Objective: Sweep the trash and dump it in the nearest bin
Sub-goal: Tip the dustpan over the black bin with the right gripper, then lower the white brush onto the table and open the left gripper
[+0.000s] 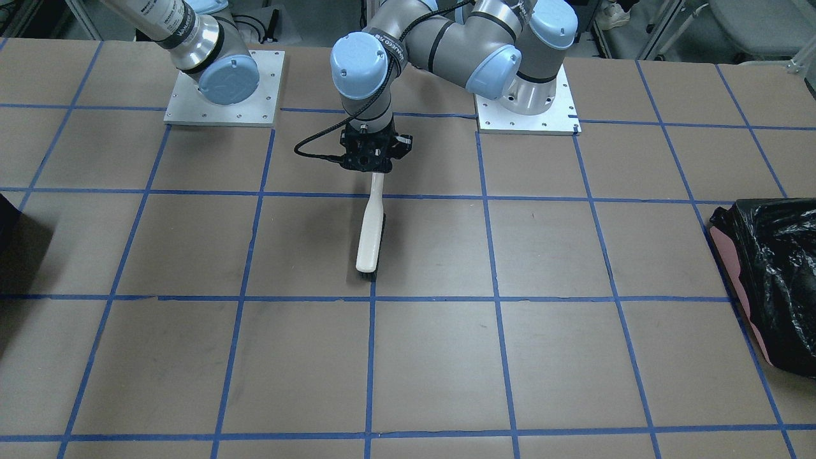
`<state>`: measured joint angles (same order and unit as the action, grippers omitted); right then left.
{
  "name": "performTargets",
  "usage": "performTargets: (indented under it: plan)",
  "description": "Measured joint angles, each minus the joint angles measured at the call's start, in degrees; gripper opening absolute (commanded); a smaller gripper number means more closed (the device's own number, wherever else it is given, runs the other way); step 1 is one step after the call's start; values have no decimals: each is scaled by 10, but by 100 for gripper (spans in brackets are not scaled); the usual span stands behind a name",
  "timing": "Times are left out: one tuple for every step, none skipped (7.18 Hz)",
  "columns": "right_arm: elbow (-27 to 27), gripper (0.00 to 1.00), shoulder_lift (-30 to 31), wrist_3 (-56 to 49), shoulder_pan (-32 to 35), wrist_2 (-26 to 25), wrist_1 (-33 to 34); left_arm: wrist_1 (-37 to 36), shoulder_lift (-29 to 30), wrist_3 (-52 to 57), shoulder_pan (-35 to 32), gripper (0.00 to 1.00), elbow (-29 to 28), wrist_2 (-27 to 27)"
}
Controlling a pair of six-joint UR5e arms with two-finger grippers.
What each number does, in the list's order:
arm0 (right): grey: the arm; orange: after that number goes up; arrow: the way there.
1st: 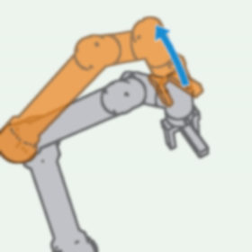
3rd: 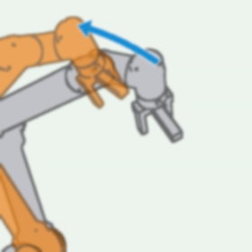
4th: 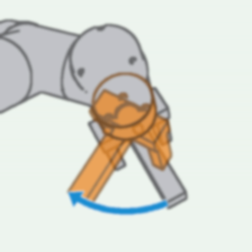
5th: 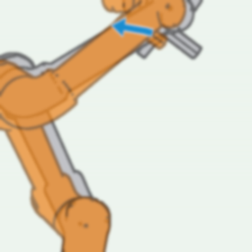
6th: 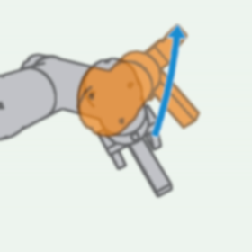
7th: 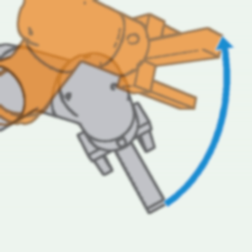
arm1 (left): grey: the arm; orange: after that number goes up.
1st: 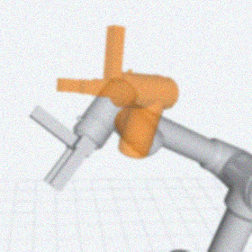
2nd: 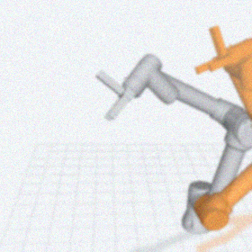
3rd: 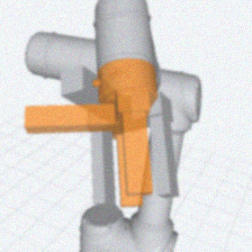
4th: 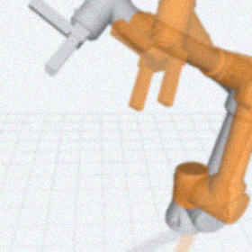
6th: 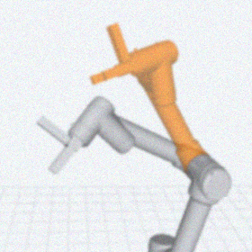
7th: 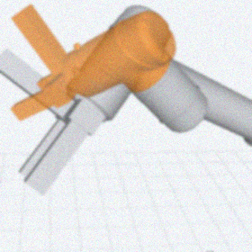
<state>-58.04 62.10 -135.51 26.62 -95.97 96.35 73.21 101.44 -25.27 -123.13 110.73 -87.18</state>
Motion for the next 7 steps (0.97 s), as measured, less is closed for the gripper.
performTargets:
  plan:
    - [-1,0,-6,-3,0,-4,19,0,1,-2,0,41,3,1]
    - [-2,0,-12,-5,0,-5,39,0,1,-4,0,45,9,3]
    - [-5,0,-16,-6,0,-5,51,0,2,-5,0,51,13,3]
    - [-10,0,-18,-7,2,-6,56,0,2,-5,1,56,14,3]
    - [-20,0,-18,-7,5,-10,62,0,1,-5,1,69,14,4]
    - [-30,0,-18,-6,7,-17,79,0,-1,-3,2,89,12,3]
    - [-37,0,-18,-5,8,-22,104,-2,-5,1,6,100,8,2]
